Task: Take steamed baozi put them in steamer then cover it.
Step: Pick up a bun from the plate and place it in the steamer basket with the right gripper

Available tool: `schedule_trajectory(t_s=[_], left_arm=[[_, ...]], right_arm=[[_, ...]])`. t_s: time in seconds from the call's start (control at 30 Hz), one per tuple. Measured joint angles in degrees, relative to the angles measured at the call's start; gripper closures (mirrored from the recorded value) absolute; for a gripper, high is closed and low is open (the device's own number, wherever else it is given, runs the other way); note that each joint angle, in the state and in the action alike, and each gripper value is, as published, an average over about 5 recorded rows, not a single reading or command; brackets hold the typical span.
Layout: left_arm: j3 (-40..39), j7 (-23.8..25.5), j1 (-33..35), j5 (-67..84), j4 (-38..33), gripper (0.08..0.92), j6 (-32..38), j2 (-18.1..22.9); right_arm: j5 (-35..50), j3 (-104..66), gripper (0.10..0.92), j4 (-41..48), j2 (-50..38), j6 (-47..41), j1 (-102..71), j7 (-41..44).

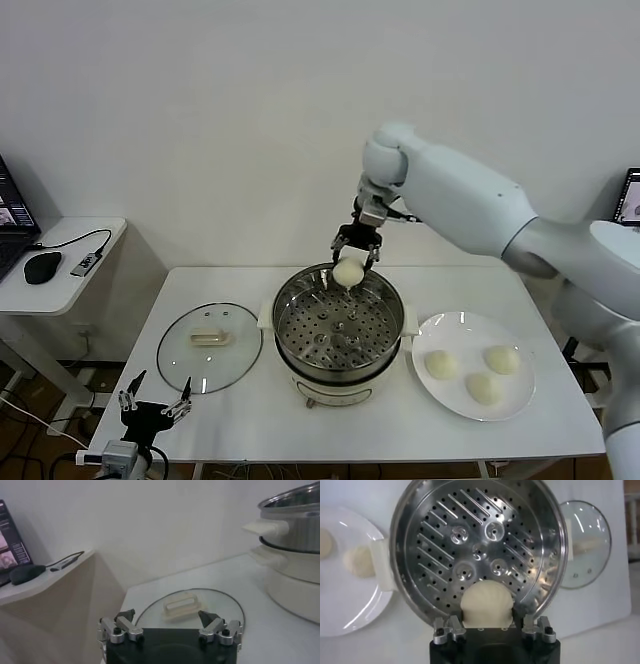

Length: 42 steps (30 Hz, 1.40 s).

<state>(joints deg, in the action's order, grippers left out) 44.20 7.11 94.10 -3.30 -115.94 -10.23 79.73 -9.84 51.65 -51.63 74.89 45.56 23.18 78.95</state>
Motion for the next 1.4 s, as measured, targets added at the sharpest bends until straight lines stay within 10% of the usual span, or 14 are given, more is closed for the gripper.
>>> schedule_trajectory(t_s=[0.93,1.4], left_arm=[[-0.6,-0.1,-0.3,0.1,1.3,0.177,-0.3,-0.3],[-0.6,0.5,-0.4,0.2,0.9,0.177,-1.2,-0.6]], right_arm=[[-13.8,-4.7,0.404,7.0,5.0,1.6,-8.3,-7.7],[-9.7,-4.3,0.203,5.6,3.3,-2.1,-6.6,-7.4]])
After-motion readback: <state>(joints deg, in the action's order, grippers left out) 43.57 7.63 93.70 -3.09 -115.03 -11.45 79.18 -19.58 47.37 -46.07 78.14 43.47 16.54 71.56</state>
